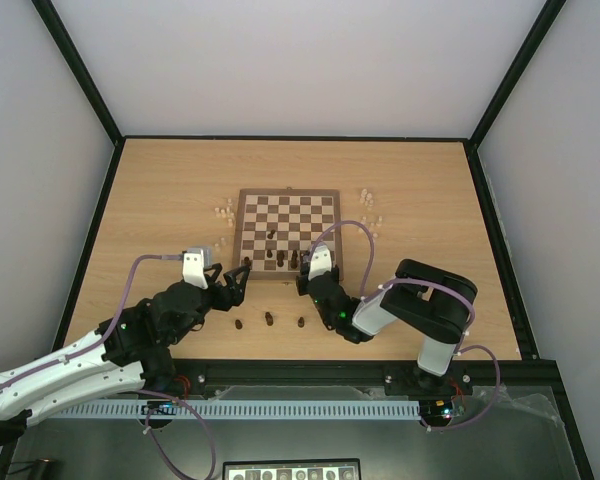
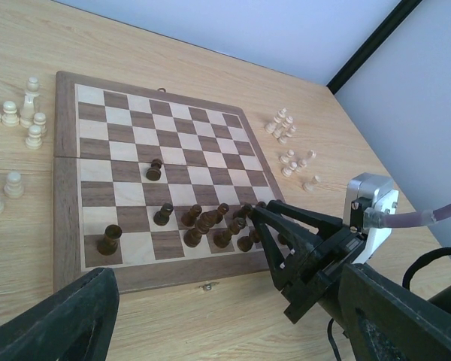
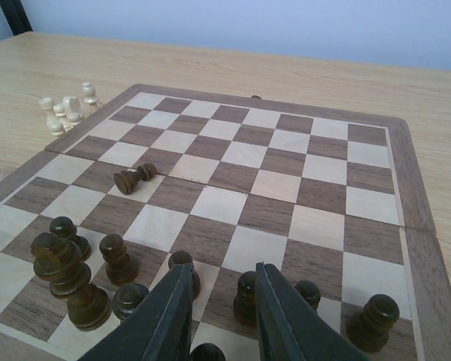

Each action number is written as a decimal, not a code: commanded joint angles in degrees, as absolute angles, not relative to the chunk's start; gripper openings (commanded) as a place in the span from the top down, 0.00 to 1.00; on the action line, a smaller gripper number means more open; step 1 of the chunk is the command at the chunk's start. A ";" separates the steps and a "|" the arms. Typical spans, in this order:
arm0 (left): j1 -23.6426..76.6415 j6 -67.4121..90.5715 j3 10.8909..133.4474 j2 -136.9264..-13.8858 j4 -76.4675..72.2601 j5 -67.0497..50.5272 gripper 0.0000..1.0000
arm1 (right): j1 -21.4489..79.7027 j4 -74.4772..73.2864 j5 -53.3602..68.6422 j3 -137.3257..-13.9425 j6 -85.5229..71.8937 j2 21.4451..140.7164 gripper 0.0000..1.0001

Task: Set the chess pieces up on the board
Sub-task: Place the chess piece on the chessboard, then pick up the chess piece at the center of the board, then place the chess piece on the chessboard, then pick up the chess piece at the center of the board.

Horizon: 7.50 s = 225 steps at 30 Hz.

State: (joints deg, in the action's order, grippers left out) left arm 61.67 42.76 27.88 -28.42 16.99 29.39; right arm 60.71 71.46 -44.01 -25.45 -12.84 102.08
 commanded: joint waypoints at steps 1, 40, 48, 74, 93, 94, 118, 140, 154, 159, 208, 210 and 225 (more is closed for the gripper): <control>61.28 42.01 27.69 -28.30 15.11 29.44 0.17 | 60.46 72.07 -45.53 -25.01 -13.13 100.60 0.75; 60.84 44.60 34.62 -30.81 25.14 30.85 0.00 | 70.84 -26.37 -17.98 -48.19 -38.79 81.56 0.44; 60.90 44.91 34.16 -30.66 24.95 30.74 0.01 | 72.62 -24.16 -16.35 -48.07 -38.97 85.44 0.49; 60.47 44.08 33.20 -31.03 23.83 30.67 0.00 | 72.77 -22.15 -17.72 -54.18 -37.12 91.14 0.63; 60.52 44.21 32.37 -31.00 23.08 30.06 0.01 | 72.77 -24.96 -18.31 -51.54 -39.11 90.16 0.72; 60.48 44.21 32.37 -31.03 22.99 29.98 0.01 | 72.77 -25.03 -18.23 -51.53 -39.18 90.13 0.72; 59.79 43.80 31.92 -31.68 22.27 30.32 0.01 | 69.28 -27.77 -20.95 -54.04 -36.89 84.92 0.91; 43.83 39.26 27.47 -36.86 15.70 16.34 0.00 | 53.92 -27.71 -20.73 -62.25 -28.28 88.81 0.91; 41.18 38.31 26.75 -36.84 14.77 13.65 0.00 | 49.97 -23.91 -19.25 -64.30 -26.38 96.69 0.91; 40.72 38.13 26.64 -36.86 14.52 13.23 0.01 | 49.18 -22.99 -18.89 -64.82 -25.89 98.00 0.90; 40.17 41.93 30.41 -25.70 21.17 10.51 0.00 | 74.53 -21.88 -10.34 -65.32 -34.35 99.85 0.56; 40.17 41.88 30.43 -25.69 21.22 10.38 0.00 | 74.53 -21.57 -10.43 -65.98 -34.45 100.65 0.54; 40.17 41.49 30.41 -25.75 20.89 9.93 0.00 | 74.49 -24.70 -12.96 -70.50 -33.99 106.14 0.62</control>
State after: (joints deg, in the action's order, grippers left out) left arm 40.16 41.58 28.99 -26.00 21.52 11.22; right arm 74.26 -21.02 -11.73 -69.30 -33.93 105.01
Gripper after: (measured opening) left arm 0.994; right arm 0.393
